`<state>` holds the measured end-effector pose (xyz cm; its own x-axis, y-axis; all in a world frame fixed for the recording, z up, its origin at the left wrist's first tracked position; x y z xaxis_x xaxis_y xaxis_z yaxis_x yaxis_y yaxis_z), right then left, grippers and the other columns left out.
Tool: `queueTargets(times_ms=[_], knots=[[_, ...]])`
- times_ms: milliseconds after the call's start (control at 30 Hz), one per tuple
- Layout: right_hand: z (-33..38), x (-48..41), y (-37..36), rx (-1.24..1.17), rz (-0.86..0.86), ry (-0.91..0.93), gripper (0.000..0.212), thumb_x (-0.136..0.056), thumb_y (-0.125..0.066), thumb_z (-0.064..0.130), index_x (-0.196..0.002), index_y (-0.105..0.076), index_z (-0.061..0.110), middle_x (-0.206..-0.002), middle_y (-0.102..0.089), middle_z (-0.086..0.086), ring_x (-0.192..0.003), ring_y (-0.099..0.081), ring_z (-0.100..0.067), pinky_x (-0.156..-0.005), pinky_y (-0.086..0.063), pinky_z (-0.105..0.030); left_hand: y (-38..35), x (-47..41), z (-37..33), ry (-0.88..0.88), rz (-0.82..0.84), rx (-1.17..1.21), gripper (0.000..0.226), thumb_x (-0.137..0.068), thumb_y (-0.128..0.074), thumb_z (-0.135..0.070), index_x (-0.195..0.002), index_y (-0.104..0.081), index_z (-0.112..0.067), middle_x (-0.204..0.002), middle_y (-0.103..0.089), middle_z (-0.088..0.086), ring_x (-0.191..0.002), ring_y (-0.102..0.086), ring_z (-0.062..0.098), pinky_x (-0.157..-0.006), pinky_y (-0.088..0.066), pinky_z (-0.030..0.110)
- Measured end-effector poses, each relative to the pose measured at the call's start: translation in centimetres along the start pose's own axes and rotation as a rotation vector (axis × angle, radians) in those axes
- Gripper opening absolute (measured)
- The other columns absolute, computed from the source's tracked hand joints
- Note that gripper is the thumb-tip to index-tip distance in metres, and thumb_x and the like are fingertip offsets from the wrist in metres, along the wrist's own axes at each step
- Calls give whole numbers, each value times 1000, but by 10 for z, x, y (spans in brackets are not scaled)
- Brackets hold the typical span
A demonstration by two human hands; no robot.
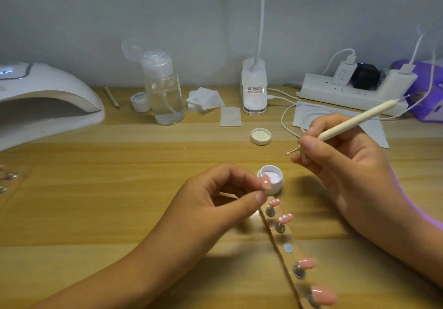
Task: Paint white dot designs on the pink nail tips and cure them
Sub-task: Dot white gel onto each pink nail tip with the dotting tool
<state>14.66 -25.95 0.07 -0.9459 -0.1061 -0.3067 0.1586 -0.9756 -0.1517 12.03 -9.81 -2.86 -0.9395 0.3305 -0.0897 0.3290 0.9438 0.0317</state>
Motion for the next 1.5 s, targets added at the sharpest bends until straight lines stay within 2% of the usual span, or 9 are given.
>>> queueTargets(times_ms=[200, 400, 533, 833, 1000, 1133, 1267, 1433, 1500], knots=[[-2, 4, -8, 33, 90, -16, 14, -74, -71, 28, -71, -57, 28, -70, -58, 7, -67, -57, -6, -82, -49, -39, -3, 1, 1, -1, 6, -139, 7, -80, -66, -26, -85, -66, -32, -83, -68, -5, -71, -64, 11, -72, -55, 30], [1, 6, -14, 13, 102, -26, 13, -74, -65, 26, -67, -55, 27, -62, -49, 6, -58, -46, -8, -72, -53, -30, -9, -1, 3, 20, 85, 14, 7, -79, -70, -20, -83, -68, -26, -82, -72, 3, -79, -68, 12, -72, -55, 23], [1, 8, -20, -18, 113, -52, 18, -75, -66, 26, -64, -53, 24, -60, -49, 3, -56, -48, -7, -71, -55, -32, -12, 0, 3, 8, 122, -40, 9, -78, -71, -27, -87, -69, -23, -87, -73, -4, -83, -68, 12, -82, -56, 37], [6, 14, -33, -93, 158, -62, 23, -74, -74, 24, -62, -54, 25, -58, -50, 3, -52, -50, -6, -64, -54, -24, -11, 2, -6, -53, 108, 25, 13, -81, -72, -12, -83, -71, -25, -84, -73, -4, -82, -67, 6, -75, -49, 14], [4, 17, -36, -130, 159, -82, 20, -75, -65, 19, -60, -52, 23, -58, -51, 2, -53, -48, -7, -62, -50, -19, -8, 1, -8, -58, 92, 54, 13, -79, -71, -15, -81, -70, -27, -82, -72, -5, -80, -66, 6, -74, -49, 14], [2, 14, -30, -141, 120, -92, 20, -76, -65, 20, -61, -52, 22, -58, -46, 1, -53, -45, -7, -72, -55, -29, -3, 1, -11, -72, 50, 65, 11, -81, -67, -20, -84, -68, -30, -83, -70, -10, -80, -65, 4, -71, -49, 13], [-2, 7, -12, -128, -13, -104, 25, -77, -68, 14, -59, -52, 23, -56, -45, 2, -53, -43, -8, -70, -56, -27, 6, -2, 0, -6, -26, 111, 6, -84, -61, -28, -86, -63, -33, -88, -65, -15, -89, -70, 14, -79, -57, 25], [-6, 3, -4, -138, -65, -117, 24, -78, -63, 16, -57, -53, 24, -55, -46, 2, -52, -45, -7, -66, -56, -26, -7, -1, -2, -20, 60, -28, 5, -87, -59, -29, -88, -61, -33, -99, -63, -7, -91, -68, 22, -87, -53, 32], [-6, 4, -8, -128, -31, -109, 25, -76, -70, 17, -59, -54, 25, -56, -47, 3, -53, -46, -6, -69, -56, -27, -11, 0, -1, -12, 98, -13, 4, -87, -61, -28, -87, -61, -32, -97, -66, -7, -90, -68, 18, -82, -55, 25]])
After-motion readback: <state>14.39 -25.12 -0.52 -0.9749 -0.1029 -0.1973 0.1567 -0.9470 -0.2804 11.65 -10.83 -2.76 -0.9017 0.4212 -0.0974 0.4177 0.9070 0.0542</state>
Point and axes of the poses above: each hand's wrist, its own x-axis away from the middle knuckle, its own y-axis out of the back of the hand, z = x × y, the point moved 10 cm from there along -x, towards the middle knuckle
